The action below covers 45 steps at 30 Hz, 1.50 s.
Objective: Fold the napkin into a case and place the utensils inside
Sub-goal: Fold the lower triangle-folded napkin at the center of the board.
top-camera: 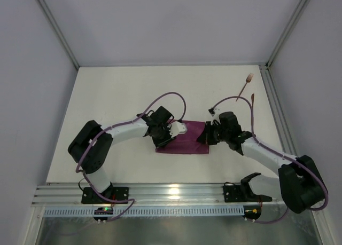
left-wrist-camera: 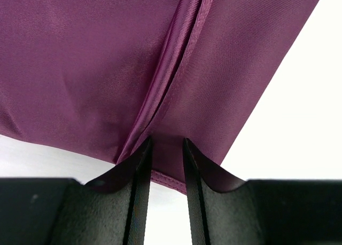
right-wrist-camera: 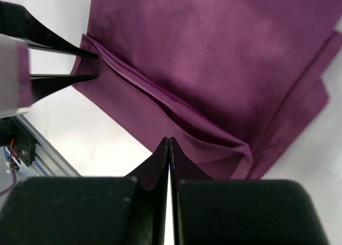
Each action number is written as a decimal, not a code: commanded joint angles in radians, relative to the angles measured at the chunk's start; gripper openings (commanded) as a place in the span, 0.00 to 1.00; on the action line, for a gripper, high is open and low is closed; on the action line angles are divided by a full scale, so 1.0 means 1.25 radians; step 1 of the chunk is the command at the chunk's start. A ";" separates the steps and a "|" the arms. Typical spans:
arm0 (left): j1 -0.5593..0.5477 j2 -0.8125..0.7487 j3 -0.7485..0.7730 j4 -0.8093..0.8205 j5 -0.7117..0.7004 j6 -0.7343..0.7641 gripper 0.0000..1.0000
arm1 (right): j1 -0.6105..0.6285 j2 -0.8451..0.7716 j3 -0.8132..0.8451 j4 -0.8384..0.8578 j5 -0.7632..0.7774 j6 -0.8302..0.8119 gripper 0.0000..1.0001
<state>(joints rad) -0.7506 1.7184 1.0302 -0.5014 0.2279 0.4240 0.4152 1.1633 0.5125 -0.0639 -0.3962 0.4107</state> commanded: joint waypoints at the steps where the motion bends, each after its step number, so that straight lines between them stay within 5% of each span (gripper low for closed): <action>1: 0.002 0.017 0.034 0.008 0.004 0.006 0.32 | 0.031 0.089 -0.008 0.213 -0.035 0.080 0.03; 9: 0.002 0.024 0.053 0.016 0.007 0.000 0.34 | 0.030 0.217 -0.022 0.288 -0.005 0.123 0.03; 20: 0.002 0.005 0.052 0.012 0.013 -0.010 0.43 | -0.009 0.236 -0.103 0.314 0.068 0.165 0.03; 27: 0.058 -0.068 0.105 -0.072 0.143 -0.041 0.54 | -0.009 0.232 -0.109 0.326 0.056 0.166 0.03; 32: 0.128 -0.042 0.139 -0.091 0.126 -0.067 0.52 | -0.009 0.246 -0.111 0.348 0.041 0.167 0.03; 45: 0.132 0.071 0.118 -0.165 0.193 -0.026 0.52 | -0.011 0.247 -0.104 0.360 0.015 0.143 0.03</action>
<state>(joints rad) -0.5850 1.7908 1.1805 -0.6811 0.4232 0.3782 0.4072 1.4597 0.3889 0.3725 -0.3878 0.6220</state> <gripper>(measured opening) 0.537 0.031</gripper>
